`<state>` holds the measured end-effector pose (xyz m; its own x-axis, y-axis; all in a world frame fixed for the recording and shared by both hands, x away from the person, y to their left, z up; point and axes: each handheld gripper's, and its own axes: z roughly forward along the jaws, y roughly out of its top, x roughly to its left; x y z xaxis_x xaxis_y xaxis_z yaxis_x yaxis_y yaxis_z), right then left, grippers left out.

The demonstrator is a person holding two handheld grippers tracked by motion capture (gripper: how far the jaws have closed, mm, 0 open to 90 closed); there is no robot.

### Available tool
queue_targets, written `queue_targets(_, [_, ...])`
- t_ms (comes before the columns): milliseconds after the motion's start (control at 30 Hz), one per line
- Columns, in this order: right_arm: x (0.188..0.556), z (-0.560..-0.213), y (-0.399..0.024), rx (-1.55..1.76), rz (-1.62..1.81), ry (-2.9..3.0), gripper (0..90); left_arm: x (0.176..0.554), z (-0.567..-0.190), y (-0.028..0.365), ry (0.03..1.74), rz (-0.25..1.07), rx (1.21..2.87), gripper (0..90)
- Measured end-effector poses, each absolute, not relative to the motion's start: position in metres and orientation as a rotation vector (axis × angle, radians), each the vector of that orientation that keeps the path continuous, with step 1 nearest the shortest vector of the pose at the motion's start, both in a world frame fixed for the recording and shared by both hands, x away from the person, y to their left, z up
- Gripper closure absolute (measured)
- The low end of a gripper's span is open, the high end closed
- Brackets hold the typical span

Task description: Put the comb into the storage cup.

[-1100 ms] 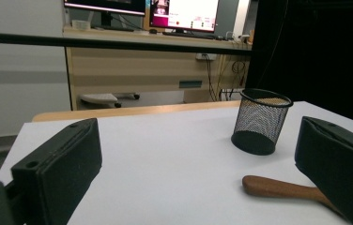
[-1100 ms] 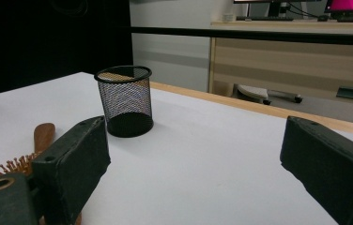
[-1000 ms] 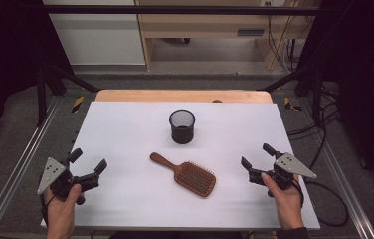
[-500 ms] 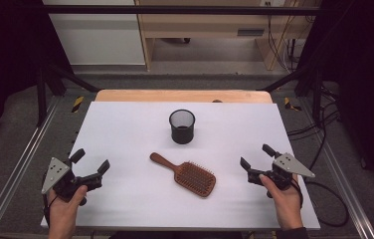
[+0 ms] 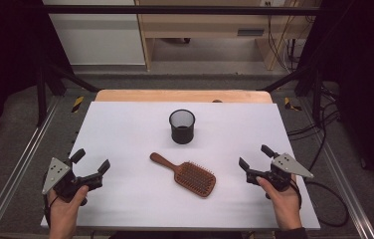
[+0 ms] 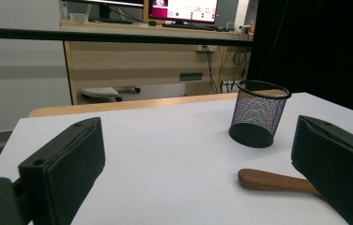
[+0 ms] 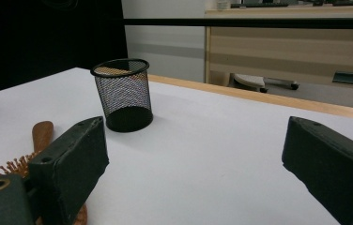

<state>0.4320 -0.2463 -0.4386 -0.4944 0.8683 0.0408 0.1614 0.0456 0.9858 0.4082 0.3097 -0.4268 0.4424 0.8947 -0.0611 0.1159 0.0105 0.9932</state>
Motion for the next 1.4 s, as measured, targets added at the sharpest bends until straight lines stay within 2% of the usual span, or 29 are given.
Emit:
queue_targets(400, [0.430,-0.437,-0.244,1.063,1.505,1.711,14.8,0.407,-0.426,0.306,0.964,0.771,1.445,8.2])
queue_targets(767, [0.430,-0.438,-0.242,1.065,1.495,1.717,10.0,0.407,-0.424,0.303,0.951,0.763,1.438,4.9])
queue_targets(1000, [0.433,-0.440,-0.239,1.072,1.483,1.727,9.1,0.410,-0.422,0.286,0.928,0.731,1.481,4.3])
queue_targets(1267, [0.434,-0.439,-0.236,1.062,1.484,1.739,9.0,0.423,-0.422,0.262,0.910,0.657,1.571,19.5])
queue_targets(1400, [0.433,-0.441,-0.237,1.068,1.471,1.743,9.0,0.437,-0.421,0.250,0.907,0.607,1.638,33.5])
